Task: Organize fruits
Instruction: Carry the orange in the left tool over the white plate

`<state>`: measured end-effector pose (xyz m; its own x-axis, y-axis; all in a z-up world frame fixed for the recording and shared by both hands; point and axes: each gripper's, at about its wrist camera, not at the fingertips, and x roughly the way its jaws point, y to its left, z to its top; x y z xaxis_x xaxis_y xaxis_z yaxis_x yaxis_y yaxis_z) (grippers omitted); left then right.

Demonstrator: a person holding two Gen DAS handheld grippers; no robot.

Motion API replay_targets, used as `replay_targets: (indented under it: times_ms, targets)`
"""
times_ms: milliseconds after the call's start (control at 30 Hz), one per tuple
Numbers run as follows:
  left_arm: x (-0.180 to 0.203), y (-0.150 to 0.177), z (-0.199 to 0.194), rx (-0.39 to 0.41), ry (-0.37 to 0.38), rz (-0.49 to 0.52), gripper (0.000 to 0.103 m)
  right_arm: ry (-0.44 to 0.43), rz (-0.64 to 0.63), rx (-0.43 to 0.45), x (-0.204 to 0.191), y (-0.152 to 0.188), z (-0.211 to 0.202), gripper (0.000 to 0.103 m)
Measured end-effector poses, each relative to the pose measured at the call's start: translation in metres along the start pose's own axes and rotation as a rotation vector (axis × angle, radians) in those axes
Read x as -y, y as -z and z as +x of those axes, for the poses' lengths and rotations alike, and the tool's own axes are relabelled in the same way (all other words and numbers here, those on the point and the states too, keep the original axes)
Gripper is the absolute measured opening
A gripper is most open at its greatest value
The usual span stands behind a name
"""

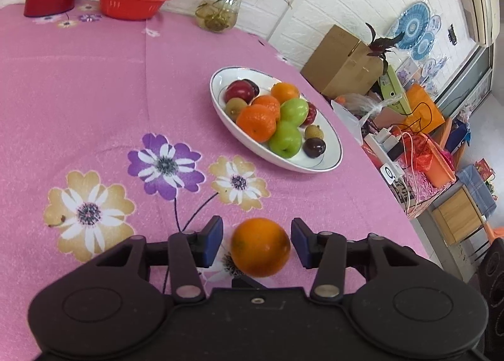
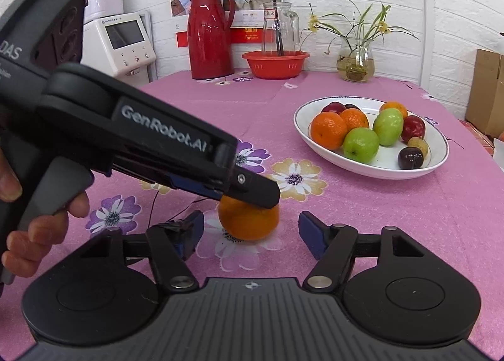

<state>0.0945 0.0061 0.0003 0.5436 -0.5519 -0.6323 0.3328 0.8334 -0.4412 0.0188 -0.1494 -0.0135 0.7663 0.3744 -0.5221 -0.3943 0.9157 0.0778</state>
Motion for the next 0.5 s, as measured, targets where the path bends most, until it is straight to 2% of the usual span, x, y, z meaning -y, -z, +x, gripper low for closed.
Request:
replay_targets:
  times_ms: [100,300,333,367,500]
  targets:
    - [0.003,0.002,0.000,-0.011,0.006,0.012,0.103,-0.006,0.004,-0.005,0.000,0.000,0.002,0.096]
    - [0.004,0.008,0.005,-0.027,0.004,0.016,0.103,-0.014,0.005,-0.012,-0.001,0.001,0.004,0.092]
    - [0.004,0.008,0.006,-0.030,0.004,0.014,0.103,-0.016,0.004,-0.014,-0.001,0.001,0.005,0.089]
    - [0.003,0.008,0.007,-0.034,0.003,0.011,0.103,-0.016,0.003,-0.019,-0.002,0.001,0.006,0.077]
    - [0.014,0.009,0.005,-0.021,-0.013,0.046,0.103,-0.006,0.008,-0.003,0.000,0.001,0.001,0.077]
